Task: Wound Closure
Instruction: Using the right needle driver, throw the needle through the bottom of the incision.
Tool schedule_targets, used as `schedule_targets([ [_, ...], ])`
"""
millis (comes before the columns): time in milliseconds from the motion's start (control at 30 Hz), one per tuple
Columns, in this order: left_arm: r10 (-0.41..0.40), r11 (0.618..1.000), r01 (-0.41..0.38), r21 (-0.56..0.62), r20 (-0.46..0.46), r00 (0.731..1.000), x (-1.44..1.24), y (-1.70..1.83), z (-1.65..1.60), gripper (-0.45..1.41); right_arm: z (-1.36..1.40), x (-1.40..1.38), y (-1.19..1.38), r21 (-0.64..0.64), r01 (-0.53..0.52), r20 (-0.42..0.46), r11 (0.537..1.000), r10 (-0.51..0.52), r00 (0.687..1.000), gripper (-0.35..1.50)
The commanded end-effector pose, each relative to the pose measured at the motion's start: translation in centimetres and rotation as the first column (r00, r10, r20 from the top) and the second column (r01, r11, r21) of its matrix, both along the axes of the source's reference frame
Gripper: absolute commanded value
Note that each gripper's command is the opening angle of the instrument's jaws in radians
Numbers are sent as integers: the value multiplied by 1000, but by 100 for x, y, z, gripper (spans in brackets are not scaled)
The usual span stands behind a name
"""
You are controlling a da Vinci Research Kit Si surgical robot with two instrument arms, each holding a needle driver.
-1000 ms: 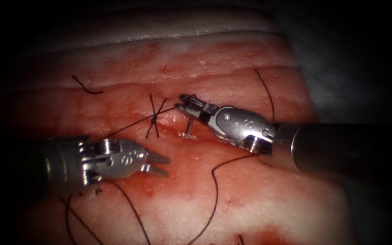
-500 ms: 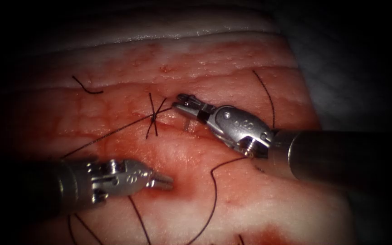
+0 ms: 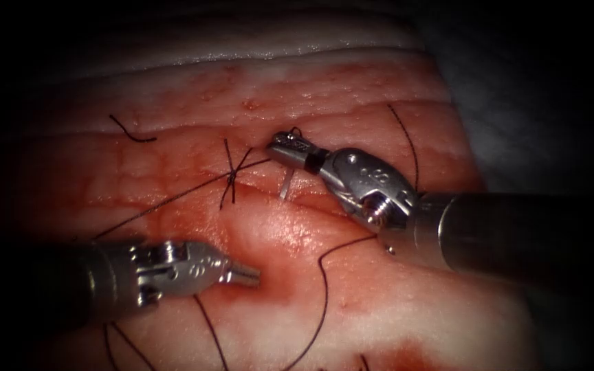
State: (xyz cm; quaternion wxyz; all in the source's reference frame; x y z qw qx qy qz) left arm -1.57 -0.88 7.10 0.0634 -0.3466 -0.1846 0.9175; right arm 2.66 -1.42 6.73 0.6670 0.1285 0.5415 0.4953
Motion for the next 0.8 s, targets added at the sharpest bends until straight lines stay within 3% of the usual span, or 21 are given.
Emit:
schedule_targets([
  [33, 0, 1000, 0, -1, 0, 1000, -5, 1, 6, -30, 4, 9, 2, 0, 0, -3, 1000, 0, 1000, -35],
  [567, 8, 1000, -8, 2, 13, 1000, 15, -1, 6, -23, -11, 26, -16, 207, 67, -167, 976, -32, 985, -35],
  [800, 6, 1000, -6, 0, 11, 1000, 11, -1, 8, -27, -25, 24, -13, 277, 42, -235, 960, 25, 972, -35],
])
